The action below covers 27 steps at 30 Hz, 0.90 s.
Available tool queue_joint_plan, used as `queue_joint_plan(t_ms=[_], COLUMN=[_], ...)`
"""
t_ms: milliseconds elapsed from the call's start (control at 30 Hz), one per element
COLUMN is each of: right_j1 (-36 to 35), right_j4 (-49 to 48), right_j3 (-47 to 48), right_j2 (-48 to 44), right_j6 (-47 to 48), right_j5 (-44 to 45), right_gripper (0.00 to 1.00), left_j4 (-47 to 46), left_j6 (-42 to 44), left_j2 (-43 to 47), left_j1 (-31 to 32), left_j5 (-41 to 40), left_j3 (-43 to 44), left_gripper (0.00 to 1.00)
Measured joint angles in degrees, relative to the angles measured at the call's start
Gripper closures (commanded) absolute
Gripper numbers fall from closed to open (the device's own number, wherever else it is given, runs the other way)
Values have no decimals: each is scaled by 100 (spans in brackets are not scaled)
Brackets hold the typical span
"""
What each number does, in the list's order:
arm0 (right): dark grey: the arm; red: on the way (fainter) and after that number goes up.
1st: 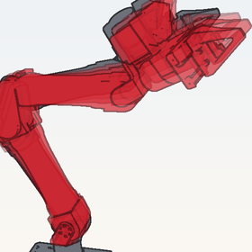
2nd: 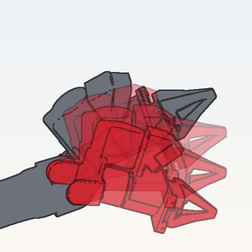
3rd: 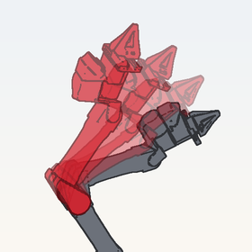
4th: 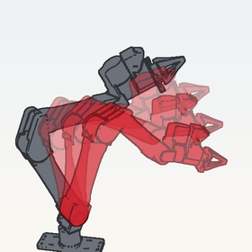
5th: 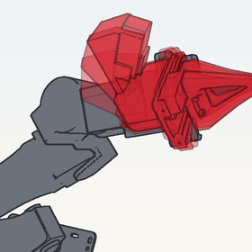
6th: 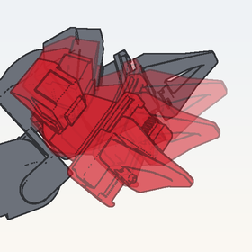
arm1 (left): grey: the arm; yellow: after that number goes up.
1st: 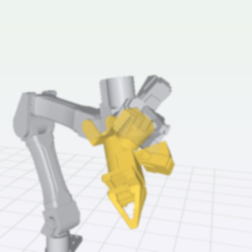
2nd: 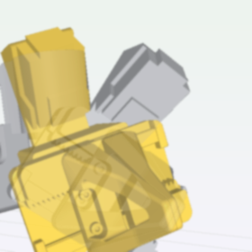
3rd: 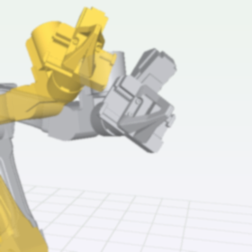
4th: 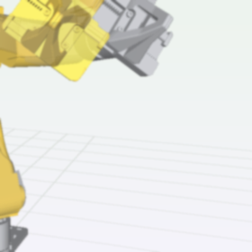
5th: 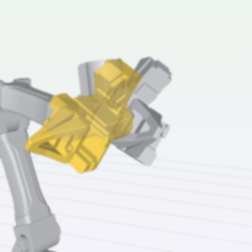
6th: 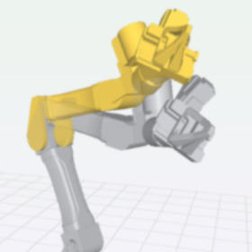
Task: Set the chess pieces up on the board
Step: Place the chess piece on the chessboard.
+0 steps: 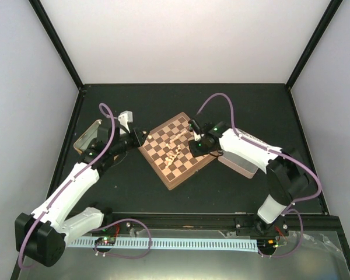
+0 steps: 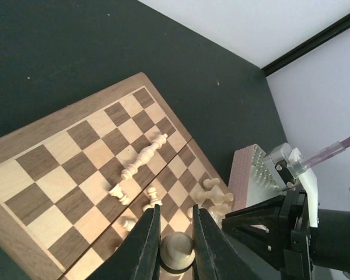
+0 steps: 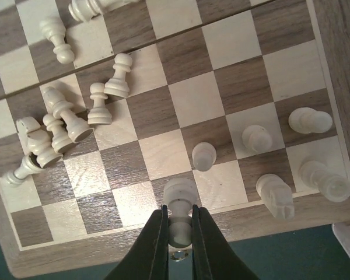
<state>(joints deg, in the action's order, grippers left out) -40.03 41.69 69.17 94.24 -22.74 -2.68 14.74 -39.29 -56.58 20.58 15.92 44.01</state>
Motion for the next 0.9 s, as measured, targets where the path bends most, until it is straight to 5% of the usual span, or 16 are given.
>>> queue_joint_plan(t_ms=[900], right_j1=[-496], right_j4=[894], right_j3=[1211], right_j2=[1344], right_j6=[487], right_j5=[555], right_gripper=[80], left_j4=[243], left_j6=[485], left_j2=[70], left_j1=[0], left_j5=[-70], left_j3=[0], left_gripper=[98])
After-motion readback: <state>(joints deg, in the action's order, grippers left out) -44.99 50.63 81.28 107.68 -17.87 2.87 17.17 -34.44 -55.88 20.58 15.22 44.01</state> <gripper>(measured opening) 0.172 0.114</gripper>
